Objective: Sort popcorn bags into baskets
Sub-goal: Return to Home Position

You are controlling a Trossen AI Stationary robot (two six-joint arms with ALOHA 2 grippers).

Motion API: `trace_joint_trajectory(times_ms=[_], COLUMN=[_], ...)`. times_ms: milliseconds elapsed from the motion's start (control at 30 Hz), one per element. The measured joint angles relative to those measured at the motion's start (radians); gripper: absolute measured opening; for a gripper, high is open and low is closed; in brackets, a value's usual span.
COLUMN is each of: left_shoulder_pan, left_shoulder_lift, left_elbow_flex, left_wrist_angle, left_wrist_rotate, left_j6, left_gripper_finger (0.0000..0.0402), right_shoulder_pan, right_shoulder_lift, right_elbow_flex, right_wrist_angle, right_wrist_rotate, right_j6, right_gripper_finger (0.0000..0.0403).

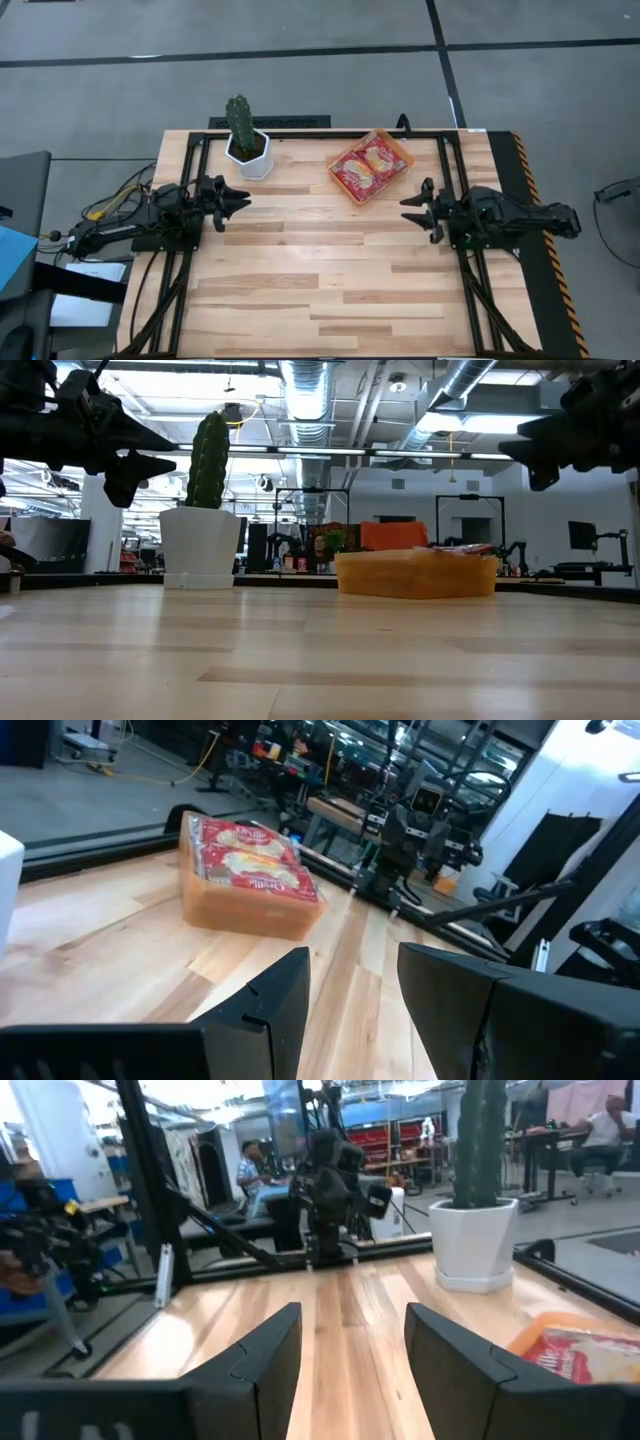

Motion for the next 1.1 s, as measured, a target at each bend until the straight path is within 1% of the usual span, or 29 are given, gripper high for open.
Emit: trace_joint_trajectory(times_ms=[100, 200, 400, 533, 667, 800, 1100], left_shoulder_pan=[0.0, 0.0, 0.0, 0.0, 0.0, 0.0, 0.0], left_shoulder_lift=[0.0, 0.0, 0.0, 0.0, 0.0, 0.0, 0.0], left_elbow_flex=[0.0, 0.0, -0.001, -0.001, -0.001, -0.001, -0.001], left_wrist_angle=[-0.02, -0.058, -0.054, -0.045, -0.045, -0.047, -0.047], left_wrist_rotate=[-0.003, -0.019, -0.026, -0.06, -0.069, -0.05, -0.05], left_j6=[0.003, 0.006, 0.07, 0.08, 0.08, 0.065, 0.072], left_gripper_finger=[0.0144, 0.0144, 0.0144, 0.0144, 0.0144, 0.0144, 0.0144], right_shoulder_pan=[-0.033, -0.068, -0.112, -0.136, -0.142, -0.142, -0.142], right_shoulder_lift=[-0.001, -0.001, -0.001, -0.001, -0.001, -0.001, -0.001], right_elbow_flex=[0.0, 0.0, 0.0, -0.001, -0.001, -0.001, -0.001], right_wrist_angle=[0.007, -0.003, 0.016, -0.015, -0.044, -0.052, -0.059], right_wrist_rotate=[-0.008, -0.017, -0.017, -0.005, -0.001, -0.001, -0.001], right_j6=[-0.02, 0.002, 0.006, 0.029, 0.03, 0.03, 0.031], right_gripper_finger=[0.0198, 0.0198, 0.0205, 0.0207, 0.0208, 0.0203, 0.0195])
